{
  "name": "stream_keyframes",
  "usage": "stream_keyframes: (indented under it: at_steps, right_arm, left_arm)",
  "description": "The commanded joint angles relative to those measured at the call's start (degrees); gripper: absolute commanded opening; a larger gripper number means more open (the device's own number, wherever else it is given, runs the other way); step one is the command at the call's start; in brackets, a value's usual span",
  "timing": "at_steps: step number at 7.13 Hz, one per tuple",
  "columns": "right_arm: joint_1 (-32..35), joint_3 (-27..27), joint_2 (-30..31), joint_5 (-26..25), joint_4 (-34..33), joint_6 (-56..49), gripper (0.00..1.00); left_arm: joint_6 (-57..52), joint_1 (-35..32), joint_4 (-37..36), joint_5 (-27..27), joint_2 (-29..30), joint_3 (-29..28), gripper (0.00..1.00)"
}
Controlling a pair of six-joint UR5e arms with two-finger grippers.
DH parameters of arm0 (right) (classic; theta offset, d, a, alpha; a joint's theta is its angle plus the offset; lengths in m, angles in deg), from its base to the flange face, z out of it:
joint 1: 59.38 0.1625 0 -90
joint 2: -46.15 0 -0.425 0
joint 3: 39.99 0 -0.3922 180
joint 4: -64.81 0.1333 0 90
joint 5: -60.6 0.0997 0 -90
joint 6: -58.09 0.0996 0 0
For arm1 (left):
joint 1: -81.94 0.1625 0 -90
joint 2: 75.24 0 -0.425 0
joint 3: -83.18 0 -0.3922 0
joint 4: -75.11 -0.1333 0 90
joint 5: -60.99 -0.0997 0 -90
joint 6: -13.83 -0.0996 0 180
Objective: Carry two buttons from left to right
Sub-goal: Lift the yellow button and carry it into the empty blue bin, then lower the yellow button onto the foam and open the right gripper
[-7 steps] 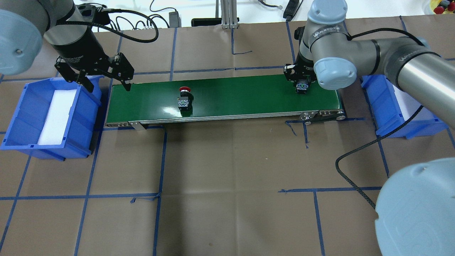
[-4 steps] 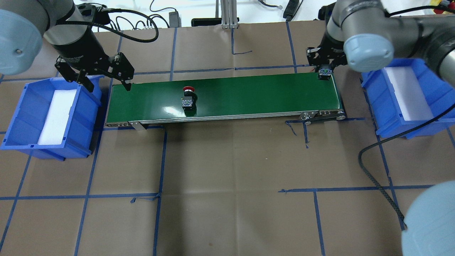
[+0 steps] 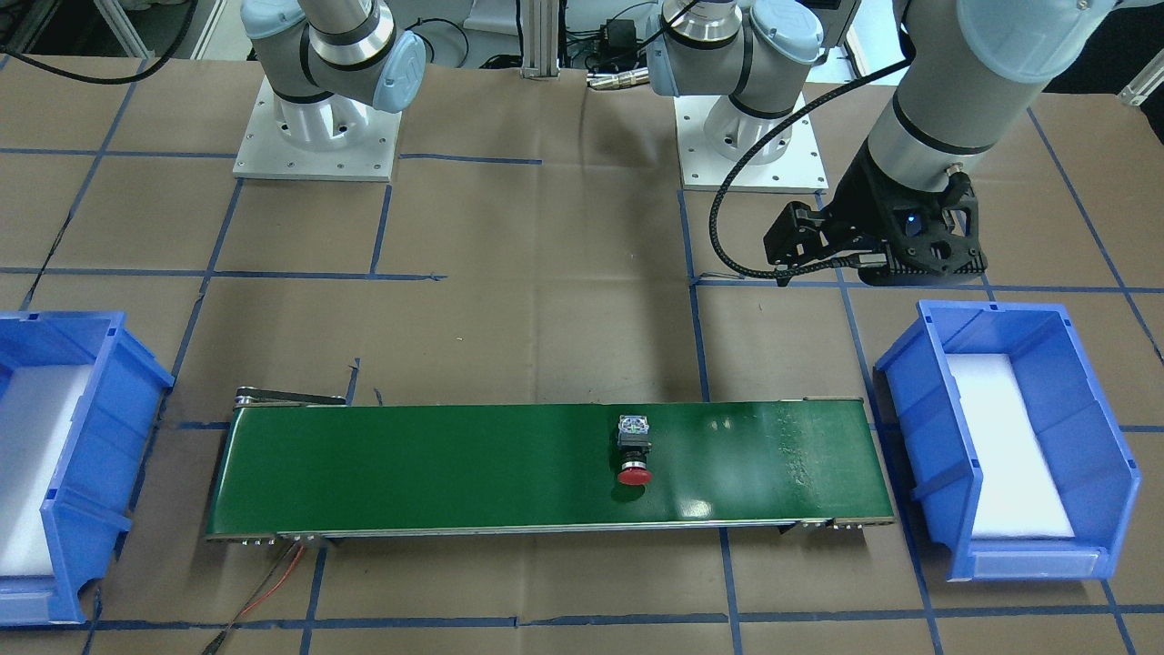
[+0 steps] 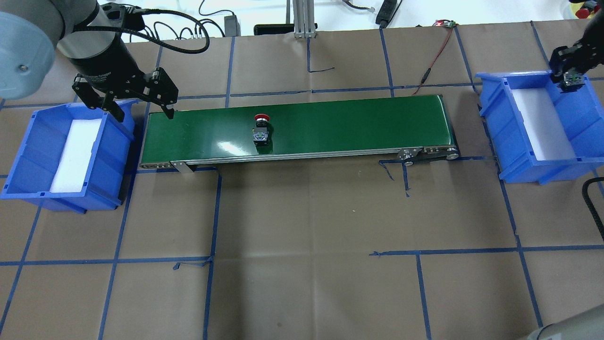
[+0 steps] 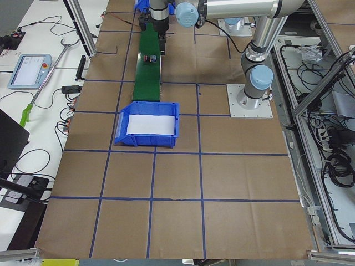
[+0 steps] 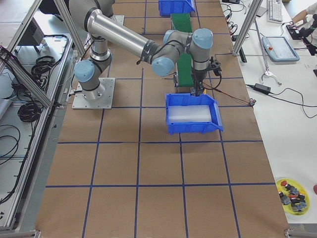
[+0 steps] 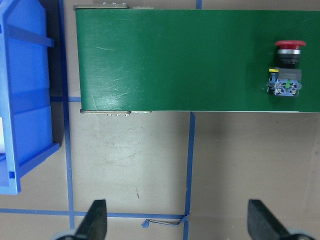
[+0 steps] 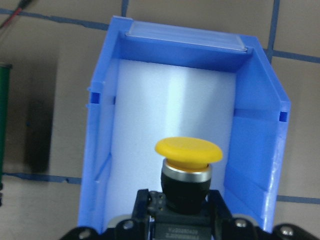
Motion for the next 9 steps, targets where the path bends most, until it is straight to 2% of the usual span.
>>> stream_keyframes:
  at_steps: [1,2,3,9]
  right_arm:
    - [-3.03,-9.46,-0.01,0.29,-12.26,-4.28,0.03]
    - [-3.12,-13.34,-0.01,0.2,-15.72,-5.24,0.03]
    - [-4.34,-15.64,-0.27,0.29,-16.37,-6.91,0.03]
    - [-5.76,-18.91,-4.14,1.35,-16.2,-9.39,0.04]
  left_arm:
    - [0.07,-0.09,-0.03,0.0,-0.06,-0.12,1.0]
    - [0.16,-0.18,-0.03,-0.09,0.11,-0.12,1.0]
    - [-0.01,-0.18,-0.03,-0.09,0.03,-0.12,1.0]
    - [0.07,-0.18,-0.03,0.0,0.03,-0.65,1.0]
